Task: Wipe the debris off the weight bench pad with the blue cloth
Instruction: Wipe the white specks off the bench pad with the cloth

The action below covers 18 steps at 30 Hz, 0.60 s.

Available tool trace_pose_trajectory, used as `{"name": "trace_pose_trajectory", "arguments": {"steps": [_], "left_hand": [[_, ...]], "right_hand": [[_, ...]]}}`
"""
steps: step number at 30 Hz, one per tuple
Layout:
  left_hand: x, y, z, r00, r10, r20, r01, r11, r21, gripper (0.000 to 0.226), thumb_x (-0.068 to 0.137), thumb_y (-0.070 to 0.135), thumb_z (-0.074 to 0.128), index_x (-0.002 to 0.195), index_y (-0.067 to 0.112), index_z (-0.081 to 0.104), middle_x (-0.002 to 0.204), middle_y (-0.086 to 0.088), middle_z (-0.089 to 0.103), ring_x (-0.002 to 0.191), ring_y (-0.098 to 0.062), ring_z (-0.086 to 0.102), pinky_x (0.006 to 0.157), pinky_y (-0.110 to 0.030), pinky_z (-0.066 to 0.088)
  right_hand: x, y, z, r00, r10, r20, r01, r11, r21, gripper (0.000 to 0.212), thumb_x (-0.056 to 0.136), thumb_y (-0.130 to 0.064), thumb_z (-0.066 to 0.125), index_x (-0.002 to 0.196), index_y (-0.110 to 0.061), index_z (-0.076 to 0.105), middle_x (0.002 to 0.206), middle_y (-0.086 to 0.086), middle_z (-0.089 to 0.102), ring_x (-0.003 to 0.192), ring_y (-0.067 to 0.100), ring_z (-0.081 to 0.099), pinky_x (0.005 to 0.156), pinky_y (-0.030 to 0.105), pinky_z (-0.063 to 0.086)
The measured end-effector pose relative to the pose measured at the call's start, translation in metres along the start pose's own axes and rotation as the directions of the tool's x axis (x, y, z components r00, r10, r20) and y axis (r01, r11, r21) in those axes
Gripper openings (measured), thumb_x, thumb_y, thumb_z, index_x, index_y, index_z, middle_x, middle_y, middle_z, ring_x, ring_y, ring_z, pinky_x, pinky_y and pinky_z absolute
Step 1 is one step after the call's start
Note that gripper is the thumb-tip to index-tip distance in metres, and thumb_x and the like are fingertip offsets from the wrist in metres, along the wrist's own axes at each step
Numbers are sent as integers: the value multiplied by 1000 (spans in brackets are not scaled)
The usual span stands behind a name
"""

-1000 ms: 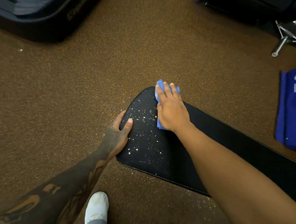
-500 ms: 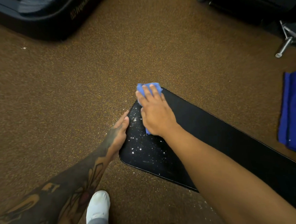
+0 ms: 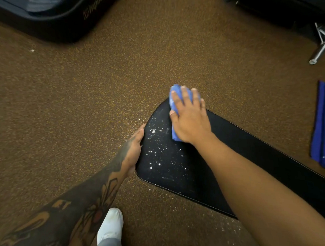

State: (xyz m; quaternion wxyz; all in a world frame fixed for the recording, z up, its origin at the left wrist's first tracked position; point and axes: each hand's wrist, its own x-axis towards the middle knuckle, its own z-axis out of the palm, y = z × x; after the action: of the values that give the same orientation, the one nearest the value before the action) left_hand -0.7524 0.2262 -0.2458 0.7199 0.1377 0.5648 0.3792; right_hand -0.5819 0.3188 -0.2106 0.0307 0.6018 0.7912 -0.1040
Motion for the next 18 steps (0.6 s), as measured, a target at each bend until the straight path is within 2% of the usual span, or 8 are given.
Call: {"name": "trace_pose_trajectory", "arguments": {"steps": [2,3,6,8,9,12,14,18], "left_hand": [[0,0,1,1000,0,20,0,1000,-4,42,107,43,35,141,27,55,131,-2,69,119,-22,67,104,-45,51],[-1,0,1,999,1,33,-1,1000,-6,42,107,43,35,139,27,56,129,-3,70,117,-23,68,102,-44,52],[-2,0,1,1000,3,23,-2,999,-33,39,107,41,36,133,28,62,119,-3,75,110,-22,71,91,-39,55],[-2,0,1,1000,-10,30,11,998,-59,40,106,43,38,134,27,62,122,-5,74,111,-24,70,92,-40,55],[-3,1,2,999,-17,36,19,997,-72,41,106,43,38,134,26,62,123,-6,73,113,-26,70,93,-40,55],[-4,1,2,999,-31,27,33,993,-109,40,106,42,39,133,25,63,123,-6,73,113,-27,70,85,-38,59],[-4,0,2,999,-33,37,38,991,-127,41,106,43,38,135,26,62,125,-7,72,113,-28,70,81,-37,60],[-4,1,2,999,-30,35,35,990,-140,41,106,41,37,132,25,64,122,-9,73,110,-27,71,81,-37,58]], "right_hand": [[6,-2,-1,988,154,-3,-153,987,51,59,101,-42,30,156,-27,15,166,6,2,150,39,-1,120,56,8],[3,-11,-1,989,147,-11,-146,988,53,59,101,-42,30,156,-26,16,166,8,3,149,41,0,120,56,9],[-17,-33,3,992,-128,14,128,992,9,59,101,-39,29,156,-23,16,165,10,10,150,41,-1,121,54,11],[-23,-26,1,962,-269,41,271,962,-26,60,101,-36,30,157,-22,14,165,7,14,151,38,2,120,52,14],[-19,-18,-1,963,-266,41,267,963,-26,61,101,-35,31,157,-22,11,165,5,13,151,35,2,121,51,13],[3,-1,-5,999,-20,27,19,999,48,63,103,-35,30,158,-20,3,166,5,8,151,34,-1,122,51,10],[4,-13,-6,999,52,18,-53,997,60,63,103,-36,30,157,-17,5,166,7,6,151,37,-4,122,52,9],[-23,-39,-2,966,-253,48,254,967,-9,61,101,-33,30,157,-16,11,165,8,15,151,37,3,121,51,13]]}}
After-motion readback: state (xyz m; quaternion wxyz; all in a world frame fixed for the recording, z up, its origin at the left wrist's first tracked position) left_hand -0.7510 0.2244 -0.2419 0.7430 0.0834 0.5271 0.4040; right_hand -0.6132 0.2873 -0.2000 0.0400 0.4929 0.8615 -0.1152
